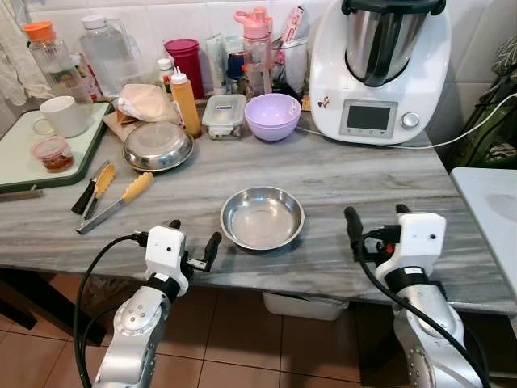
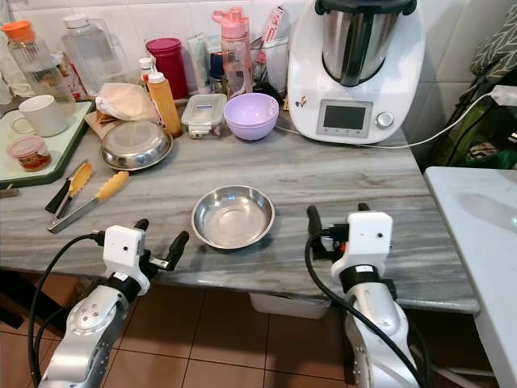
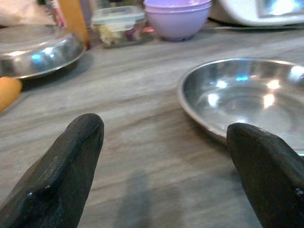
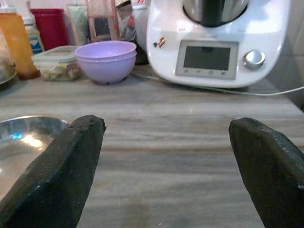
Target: Setting the table
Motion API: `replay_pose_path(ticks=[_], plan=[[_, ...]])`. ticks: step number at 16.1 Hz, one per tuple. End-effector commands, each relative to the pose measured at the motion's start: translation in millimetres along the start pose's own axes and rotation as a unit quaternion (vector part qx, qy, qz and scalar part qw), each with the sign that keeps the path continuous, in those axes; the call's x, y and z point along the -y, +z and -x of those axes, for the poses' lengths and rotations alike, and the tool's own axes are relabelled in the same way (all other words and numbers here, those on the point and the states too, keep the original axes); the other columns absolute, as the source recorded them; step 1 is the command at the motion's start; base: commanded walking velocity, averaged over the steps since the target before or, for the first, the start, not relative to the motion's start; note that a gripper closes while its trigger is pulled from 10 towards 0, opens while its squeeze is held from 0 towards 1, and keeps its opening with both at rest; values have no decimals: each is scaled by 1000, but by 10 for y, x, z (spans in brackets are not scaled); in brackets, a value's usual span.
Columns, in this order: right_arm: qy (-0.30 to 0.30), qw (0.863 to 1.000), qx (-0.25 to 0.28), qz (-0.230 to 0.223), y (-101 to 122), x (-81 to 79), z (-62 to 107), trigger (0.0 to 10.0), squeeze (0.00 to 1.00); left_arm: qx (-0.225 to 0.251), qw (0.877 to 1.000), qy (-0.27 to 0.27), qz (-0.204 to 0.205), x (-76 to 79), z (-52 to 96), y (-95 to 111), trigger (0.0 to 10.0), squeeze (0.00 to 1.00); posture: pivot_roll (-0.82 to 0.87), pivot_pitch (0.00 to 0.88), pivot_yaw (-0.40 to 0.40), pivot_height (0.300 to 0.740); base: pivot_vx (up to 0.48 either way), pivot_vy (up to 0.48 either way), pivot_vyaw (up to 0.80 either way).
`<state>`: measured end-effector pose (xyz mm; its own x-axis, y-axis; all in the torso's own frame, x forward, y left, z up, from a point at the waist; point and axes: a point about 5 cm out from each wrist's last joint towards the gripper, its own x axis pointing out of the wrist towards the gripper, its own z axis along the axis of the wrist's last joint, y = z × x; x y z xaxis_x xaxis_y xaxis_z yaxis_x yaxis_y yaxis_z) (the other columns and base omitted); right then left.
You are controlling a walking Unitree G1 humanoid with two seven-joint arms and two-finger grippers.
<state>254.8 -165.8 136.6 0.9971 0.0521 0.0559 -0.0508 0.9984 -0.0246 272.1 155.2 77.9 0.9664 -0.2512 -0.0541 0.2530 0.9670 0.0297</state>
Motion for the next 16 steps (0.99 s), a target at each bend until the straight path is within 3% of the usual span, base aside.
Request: replay_pose_path(ticks=[1, 5, 10, 13, 16], plan=[[8, 1000, 5, -1, 57, -27, -10, 10000, 0, -3, 1000, 17, -5, -54, -1, -17, 10000, 0, -138, 11, 66, 740, 0, 0, 0], [15, 1000, 0, -4, 52, -27, -52, 10000, 0, -3, 1000, 27, -9, -57, -14, -36, 10000, 0, -129, 2, 60, 740, 0, 0, -694], [12, 1000, -4, -7, 30, -20, -64, 10000, 0, -2, 999, 40, -14, -119, 5, -53, 10000, 0, -120, 0, 57, 740, 0, 0, 0], [10, 1000, 7, 3, 90, -23, -71, 10000, 0, 25, 998, 56, -9, -163, -31, 56, 10000, 0, -121, 0, 58, 740, 0, 0, 0], [12, 999, 31, 1, 257, -31, -87, 10000, 0, 58, 997, 55, 2, -163, -77, 300, 10000, 0, -123, 0, 57, 740, 0, 0, 0]])
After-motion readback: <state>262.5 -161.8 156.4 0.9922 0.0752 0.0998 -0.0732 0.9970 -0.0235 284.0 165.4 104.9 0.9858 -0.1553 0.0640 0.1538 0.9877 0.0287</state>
